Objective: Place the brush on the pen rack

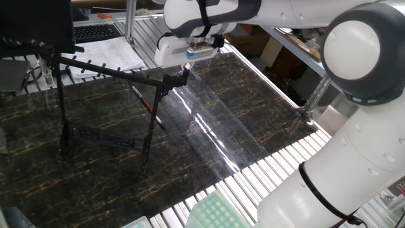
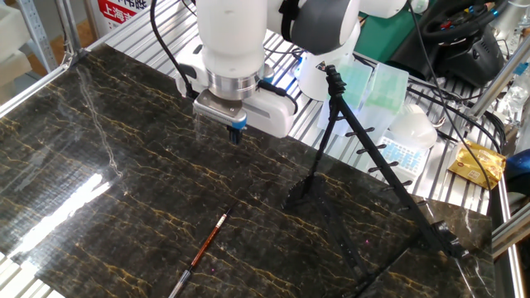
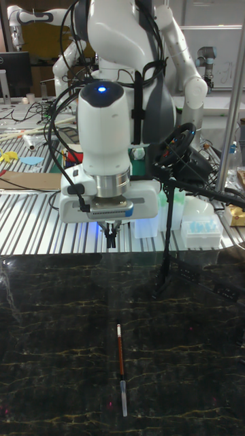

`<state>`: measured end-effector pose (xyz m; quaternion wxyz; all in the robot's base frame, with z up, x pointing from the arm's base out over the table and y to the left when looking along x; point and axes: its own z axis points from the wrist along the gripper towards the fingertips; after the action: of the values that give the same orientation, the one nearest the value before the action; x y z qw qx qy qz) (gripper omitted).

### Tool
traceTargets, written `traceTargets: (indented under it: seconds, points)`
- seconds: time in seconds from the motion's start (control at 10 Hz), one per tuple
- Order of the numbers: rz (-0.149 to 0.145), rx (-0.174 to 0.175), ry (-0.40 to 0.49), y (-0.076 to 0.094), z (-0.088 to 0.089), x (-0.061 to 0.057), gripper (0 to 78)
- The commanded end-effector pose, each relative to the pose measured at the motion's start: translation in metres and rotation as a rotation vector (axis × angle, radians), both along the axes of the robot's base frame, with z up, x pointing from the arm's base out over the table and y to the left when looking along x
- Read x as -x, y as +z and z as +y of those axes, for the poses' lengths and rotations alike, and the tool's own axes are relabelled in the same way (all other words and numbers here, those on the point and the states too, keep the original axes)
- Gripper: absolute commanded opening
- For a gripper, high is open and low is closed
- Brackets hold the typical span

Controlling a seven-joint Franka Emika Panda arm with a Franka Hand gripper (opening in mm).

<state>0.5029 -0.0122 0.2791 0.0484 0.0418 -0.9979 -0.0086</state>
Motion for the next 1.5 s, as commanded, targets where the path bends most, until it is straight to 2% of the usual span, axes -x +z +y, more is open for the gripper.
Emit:
traceTargets:
  seconds: [0.1, 1.0, 1.5]
  points:
    - [-0.004, 0.0, -0.004, -0.004, 0.001, -0.001, 0.0]
    - [-0.012, -0.001, -0.003, -0.025, 0.004, -0.001, 0.0]
    - [-0.001, -0.004, -0.007, -0.04, 0.001, -0.012, 0.0]
